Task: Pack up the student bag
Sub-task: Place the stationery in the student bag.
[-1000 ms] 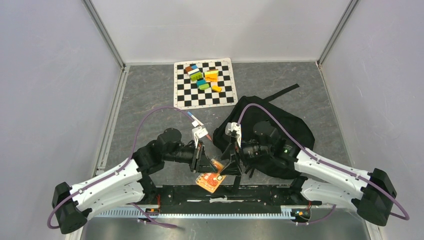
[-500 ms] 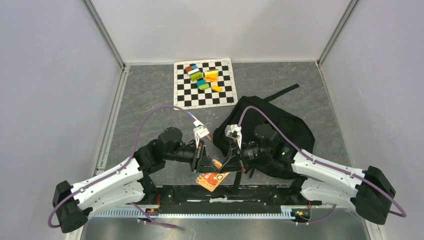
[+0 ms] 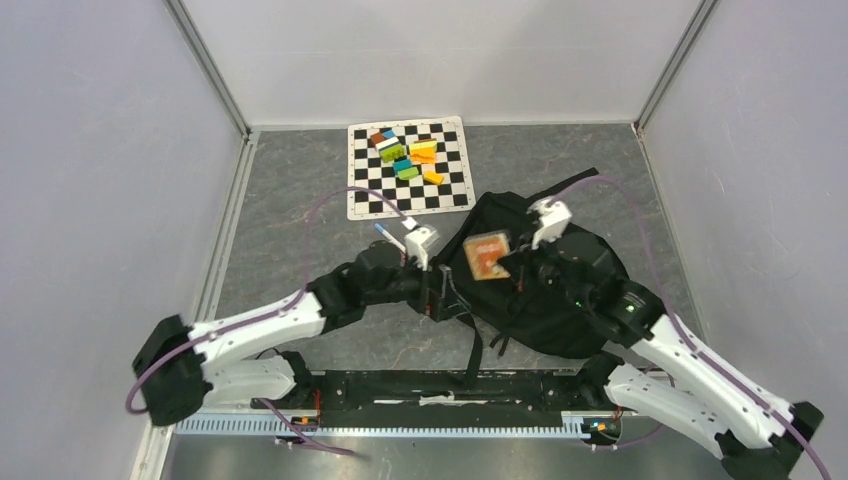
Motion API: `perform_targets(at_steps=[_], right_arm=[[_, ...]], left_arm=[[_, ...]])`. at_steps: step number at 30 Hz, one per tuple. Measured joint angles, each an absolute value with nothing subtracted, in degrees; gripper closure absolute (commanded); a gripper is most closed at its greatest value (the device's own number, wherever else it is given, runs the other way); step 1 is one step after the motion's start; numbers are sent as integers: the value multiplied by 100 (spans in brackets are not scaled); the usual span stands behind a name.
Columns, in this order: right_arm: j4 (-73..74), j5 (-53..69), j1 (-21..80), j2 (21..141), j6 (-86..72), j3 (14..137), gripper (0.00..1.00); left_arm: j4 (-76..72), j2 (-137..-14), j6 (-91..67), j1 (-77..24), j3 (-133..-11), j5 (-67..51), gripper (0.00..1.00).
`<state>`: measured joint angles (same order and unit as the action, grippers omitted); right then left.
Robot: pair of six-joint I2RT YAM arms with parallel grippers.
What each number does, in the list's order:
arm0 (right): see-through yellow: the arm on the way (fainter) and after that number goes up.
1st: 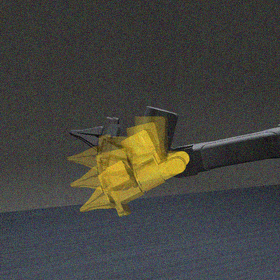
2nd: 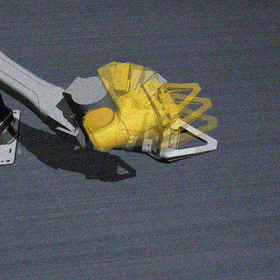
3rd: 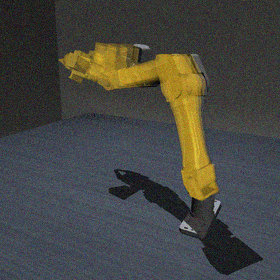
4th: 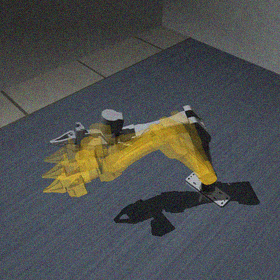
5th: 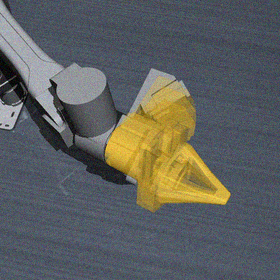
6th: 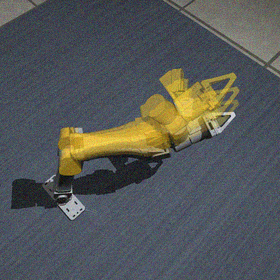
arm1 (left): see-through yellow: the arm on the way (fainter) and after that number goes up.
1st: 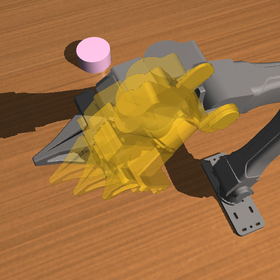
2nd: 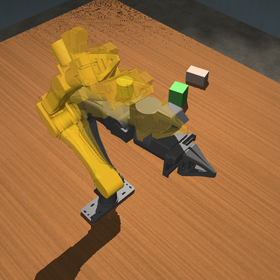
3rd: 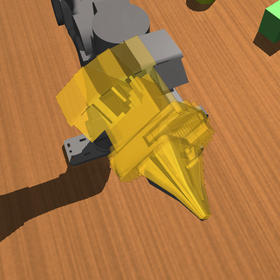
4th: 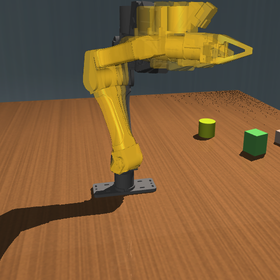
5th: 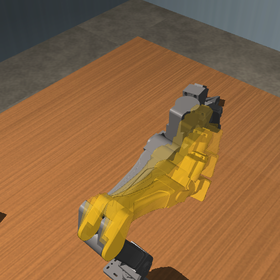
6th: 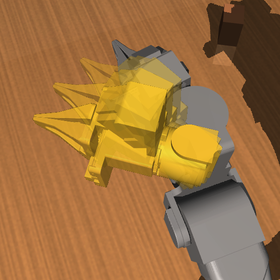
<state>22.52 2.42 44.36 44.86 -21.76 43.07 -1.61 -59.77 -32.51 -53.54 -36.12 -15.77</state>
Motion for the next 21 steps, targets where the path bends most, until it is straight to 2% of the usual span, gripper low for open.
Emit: perform_targets(at_steps=[6,12,14,19,21], right_arm=[[3013,-2436,4235,3756,-2432,4757,100],[3566,-3660,4189,3680,-2593,4928,100],[3675,-3763,4189,3675,-2663,4899,100],[3793,-3791,4189,3474,-2912,4525,100],[3830,-3750,4189,3354,-3044,4296,100]], left_arm=[[-150,-7891,-3199,-6055,-4908,-1059,2],[-196,-9017,-3323,-6377,-5811,-530,4],[-174,-9244,-3413,-6381,-5955,-266,7],[152,-9793,-3514,-6370,-6469,368,30],[309,-9996,-3516,-6368,-6720,515,32]])
